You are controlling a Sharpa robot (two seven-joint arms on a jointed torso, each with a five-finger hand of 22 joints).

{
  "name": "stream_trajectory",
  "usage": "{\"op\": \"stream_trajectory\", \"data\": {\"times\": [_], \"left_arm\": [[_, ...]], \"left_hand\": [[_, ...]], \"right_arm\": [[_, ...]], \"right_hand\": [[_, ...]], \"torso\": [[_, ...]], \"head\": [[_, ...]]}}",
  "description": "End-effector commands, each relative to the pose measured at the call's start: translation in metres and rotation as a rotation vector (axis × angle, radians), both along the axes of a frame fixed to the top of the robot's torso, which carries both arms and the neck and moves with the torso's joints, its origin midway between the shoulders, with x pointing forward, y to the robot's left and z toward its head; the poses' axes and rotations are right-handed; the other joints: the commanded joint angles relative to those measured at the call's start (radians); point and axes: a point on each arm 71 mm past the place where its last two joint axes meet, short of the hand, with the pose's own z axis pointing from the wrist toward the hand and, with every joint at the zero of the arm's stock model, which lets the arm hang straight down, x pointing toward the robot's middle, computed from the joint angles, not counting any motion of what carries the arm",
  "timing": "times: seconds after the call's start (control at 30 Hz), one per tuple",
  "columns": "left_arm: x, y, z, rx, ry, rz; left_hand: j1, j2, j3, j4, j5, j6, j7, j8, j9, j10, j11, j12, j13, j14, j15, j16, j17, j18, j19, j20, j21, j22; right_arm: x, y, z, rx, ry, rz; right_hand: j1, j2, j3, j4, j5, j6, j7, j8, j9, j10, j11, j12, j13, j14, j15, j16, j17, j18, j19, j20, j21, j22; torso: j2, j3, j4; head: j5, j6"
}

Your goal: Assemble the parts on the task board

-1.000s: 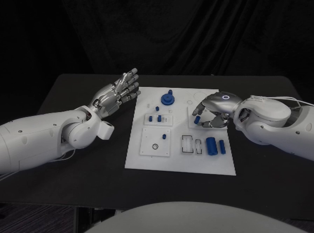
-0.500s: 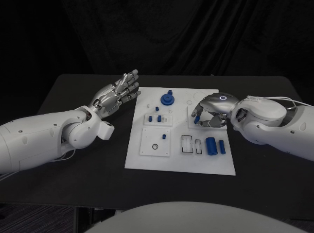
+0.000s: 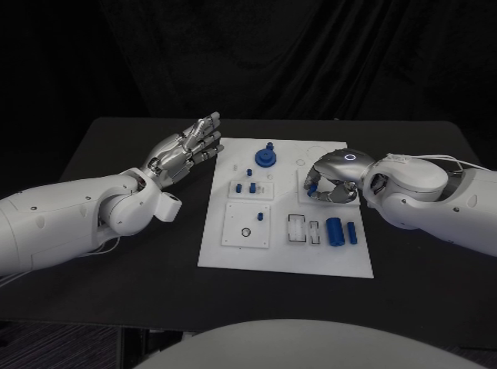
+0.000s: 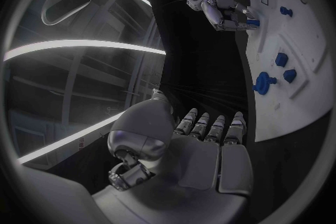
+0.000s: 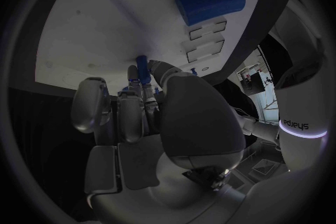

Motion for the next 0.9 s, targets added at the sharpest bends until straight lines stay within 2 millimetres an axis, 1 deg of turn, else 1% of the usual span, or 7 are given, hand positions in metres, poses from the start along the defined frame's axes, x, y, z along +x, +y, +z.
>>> {"op": "stream_trajectory", "data": {"times": [0.03, 0.17, 0.33, 0.53, 0.67, 0.83, 0.9], "left_arm": [[-0.001, -0.002, -0.001, -0.014, 0.001, -0.018], [-0.002, -0.002, -0.002, -0.015, 0.004, -0.019], [-0.003, -0.002, -0.003, -0.014, 0.007, -0.018], [-0.003, -0.001, -0.004, -0.013, 0.01, -0.018], [-0.004, -0.001, -0.004, -0.013, 0.011, -0.018], [-0.004, 0.0, -0.004, -0.013, 0.011, -0.015], [-0.004, 0.001, -0.004, -0.015, 0.012, -0.017]], "left_hand": [[0.011, 0.001, 0.009, 0.0, -0.002, -0.001, 0.01, 0.006, 0.001, 0.0, 0.01, 0.001, 0.001, 0.0, 0.007, -0.004, -0.002, 0.008, 0.004, 0.003, -0.002, 0.0], [0.018, 0.002, 0.015, 0.001, 0.0, 0.001, 0.014, 0.006, 0.001, 0.0, 0.012, 0.002, 0.001, 0.0, 0.008, -0.004, -0.002, 0.008, 0.005, 0.003, -0.002, 0.0], [0.023, 0.002, 0.022, 0.001, 0.001, 0.003, 0.017, 0.006, 0.001, 0.0, 0.013, 0.002, 0.001, 0.0, 0.008, -0.004, -0.002, 0.008, 0.005, 0.004, -0.002, 0.0], [0.028, 0.002, 0.029, 0.002, 0.003, 0.004, 0.021, 0.006, 0.001, 0.0, 0.013, 0.002, 0.001, 0.0, 0.009, -0.004, -0.002, 0.008, 0.005, 0.004, -0.002, 0.0], [0.028, 0.002, 0.029, 0.002, 0.003, 0.004, 0.021, 0.006, 0.001, 0.0, 0.013, 0.002, 0.001, 0.0, 0.009, -0.004, -0.002, 0.008, 0.005, 0.004, -0.002, 0.0], [0.03, 0.001, 0.031, 0.001, 0.004, 0.004, 0.022, 0.006, 0.001, 0.0, 0.013, 0.002, 0.001, 0.0, 0.009, -0.004, -0.002, 0.008, 0.005, 0.004, -0.001, 0.001], [0.036, -0.004, 0.033, -0.001, 0.007, 0.004, 0.022, 0.006, 0.001, 0.0, 0.014, 0.002, 0.001, 0.0, 0.009, -0.004, -0.002, 0.008, 0.005, 0.005, -0.001, 0.0]], "right_arm": [[0.0, 0.001, -0.001, -0.007, 0.001, 0.004], [-0.001, 0.001, -0.002, -0.006, 0.002, 0.006], [-0.001, 0.002, -0.001, 0.002, -0.004, 0.011], [-0.002, 0.003, 0.001, 0.022, -0.022, 0.02], [-0.002, 0.003, 0.002, 0.032, -0.031, 0.022], [-0.004, 0.002, 0.006, 0.047, -0.045, 0.024], [-0.005, 0.002, 0.009, 0.054, -0.052, 0.025]], "right_hand": [[0.013, -0.002, 0.011, -0.004, -0.001, 0.009, 0.003, 0.006, 0.004, 0.016, -0.001, -0.004, 0.001, 0.04, -0.006, -0.006, 0.011, -0.012, -0.001, -0.01, 0.001, 0.166], [0.014, -0.004, 0.019, -0.01, -0.002, 0.016, 0.005, 0.008, 0.008, 0.032, -0.003, -0.005, 0.002, 0.039, -0.007, -0.008, 0.009, -0.012, -0.001, -0.011, 0.001, 0.166], [0.016, -0.003, 0.029, -0.017, -0.002, 0.022, 0.008, 0.01, 0.011, 0.047, -0.005, -0.006, 0.003, 0.038, -0.007, -0.01, 0.007, -0.012, -0.002, -0.011, 0.001, 0.165], [0.027, 0.008, 0.048, -0.033, -0.002, 0.041, 0.01, 0.018, 0.02, 0.07, -0.009, -0.01, 0.004, 0.039, -0.008, -0.011, 0.006, -0.012, -0.002, -0.012, 0.002, 0.166], [0.035, 0.014, 0.056, -0.043, -0.002, 0.052, 0.011, 0.023, 0.025, 0.08, -0.01, -0.012, 0.004, 0.039, -0.009, -0.011, 0.006, -0.012, -0.002, -0.013, 0.002, 0.166], [0.036, 0.016, 0.058, -0.045, -0.003, 0.054, 0.011, 0.024, 0.026, 0.082, -0.01, -0.013, 0.004, 0.039, -0.009, -0.011, 0.006, -0.012, -0.002, -0.013, 0.002, 0.165], [0.036, 0.016, 0.058, -0.045, -0.003, 0.055, 0.011, 0.024, 0.026, 0.083, -0.01, -0.013, 0.004, 0.038, -0.009, -0.012, 0.005, -0.012, -0.003, -0.013, 0.001, 0.165]], "torso": [[0.0, -0.0009, 0.0011], [0.001, -0.0006, 0.0017], [0.002, -0.0002, -0.0004], [0.002, 0.0001, -0.0013], [0.001, 0.0008, 0.0], [0.001, 0.001, -0.0002], [0.001, 0.001, -0.0009]], "head": [[-0.002, 0.0], [-0.001, 0.0], [0.002, 0.0], [0.001, 0.0], [0.002, 0.0], [0.006, 0.0], [0.008, 0.0]]}}
